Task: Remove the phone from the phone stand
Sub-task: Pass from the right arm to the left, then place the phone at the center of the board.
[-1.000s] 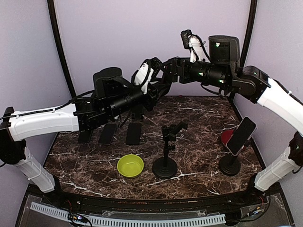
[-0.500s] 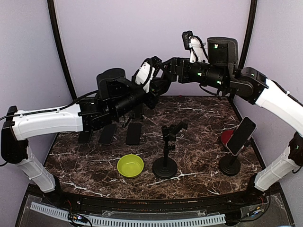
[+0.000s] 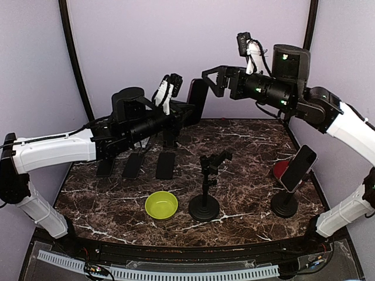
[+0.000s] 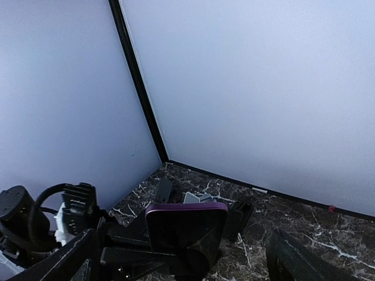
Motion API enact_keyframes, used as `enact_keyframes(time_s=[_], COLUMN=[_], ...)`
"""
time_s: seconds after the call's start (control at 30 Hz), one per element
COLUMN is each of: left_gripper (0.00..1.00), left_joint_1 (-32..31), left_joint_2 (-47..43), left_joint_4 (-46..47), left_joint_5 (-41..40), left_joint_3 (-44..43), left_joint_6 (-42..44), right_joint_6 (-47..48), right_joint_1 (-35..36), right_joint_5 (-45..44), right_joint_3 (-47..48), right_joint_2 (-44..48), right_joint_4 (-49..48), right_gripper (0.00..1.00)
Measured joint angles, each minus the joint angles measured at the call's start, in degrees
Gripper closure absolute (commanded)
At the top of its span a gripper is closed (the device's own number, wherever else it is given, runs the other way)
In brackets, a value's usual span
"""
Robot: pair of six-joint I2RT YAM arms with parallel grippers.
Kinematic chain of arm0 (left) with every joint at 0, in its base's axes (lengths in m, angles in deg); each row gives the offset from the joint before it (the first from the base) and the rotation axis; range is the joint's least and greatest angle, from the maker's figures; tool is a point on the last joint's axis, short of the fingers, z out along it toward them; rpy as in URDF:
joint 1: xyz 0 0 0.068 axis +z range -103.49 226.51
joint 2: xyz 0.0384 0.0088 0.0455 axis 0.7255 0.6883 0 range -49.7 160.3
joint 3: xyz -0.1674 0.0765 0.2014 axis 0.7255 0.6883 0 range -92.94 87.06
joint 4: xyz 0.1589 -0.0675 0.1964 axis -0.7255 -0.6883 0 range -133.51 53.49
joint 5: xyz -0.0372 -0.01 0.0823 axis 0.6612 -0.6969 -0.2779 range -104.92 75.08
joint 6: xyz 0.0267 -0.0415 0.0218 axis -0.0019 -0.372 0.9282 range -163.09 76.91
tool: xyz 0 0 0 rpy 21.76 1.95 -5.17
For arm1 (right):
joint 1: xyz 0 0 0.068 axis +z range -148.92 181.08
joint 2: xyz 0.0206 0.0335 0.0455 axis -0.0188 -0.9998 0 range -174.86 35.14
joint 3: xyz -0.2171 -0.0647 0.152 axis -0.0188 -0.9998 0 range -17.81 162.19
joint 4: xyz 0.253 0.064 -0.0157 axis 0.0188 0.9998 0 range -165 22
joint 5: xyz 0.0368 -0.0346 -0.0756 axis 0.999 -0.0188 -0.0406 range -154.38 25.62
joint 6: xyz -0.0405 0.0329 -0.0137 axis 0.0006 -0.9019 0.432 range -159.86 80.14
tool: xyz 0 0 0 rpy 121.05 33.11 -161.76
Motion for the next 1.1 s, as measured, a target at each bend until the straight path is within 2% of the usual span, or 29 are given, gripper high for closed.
enact_keyframes(time_s=[0.3, 0.5, 0.73, 1.1], left_gripper=[1.0, 1.0, 1.0, 1.0], left_joint_1=[8.0, 12.5, 13.2, 14.2], left_joint_2=[-6.3, -7.5, -7.1, -0.4], left_joint_4=[-0.2, 0.3, -3.1, -10.5], left_joint_5=[9.7, 16.0, 17.0, 15.1], left_joint_3=[8.3, 9.4, 9.1, 8.2], left_joint_6=[-12.2, -19.7, -23.6, -26.3], right_joint_6=[2.5, 4.0, 4.5, 4.5], right_joint_1=[-0.7, -1.7, -3.3, -6.9], right_joint_5=[0.3, -0.7, -1.0, 1.9], right_joint_3=[-2.8, -5.5, -9.0, -15.0], right_joint_2=[7.1, 10.1, 12.6, 16.9], right_joint_4=[-2.8, -2.2, -1.0, 1.7], right_gripper=[0.01, 0.01, 0.01, 0.01])
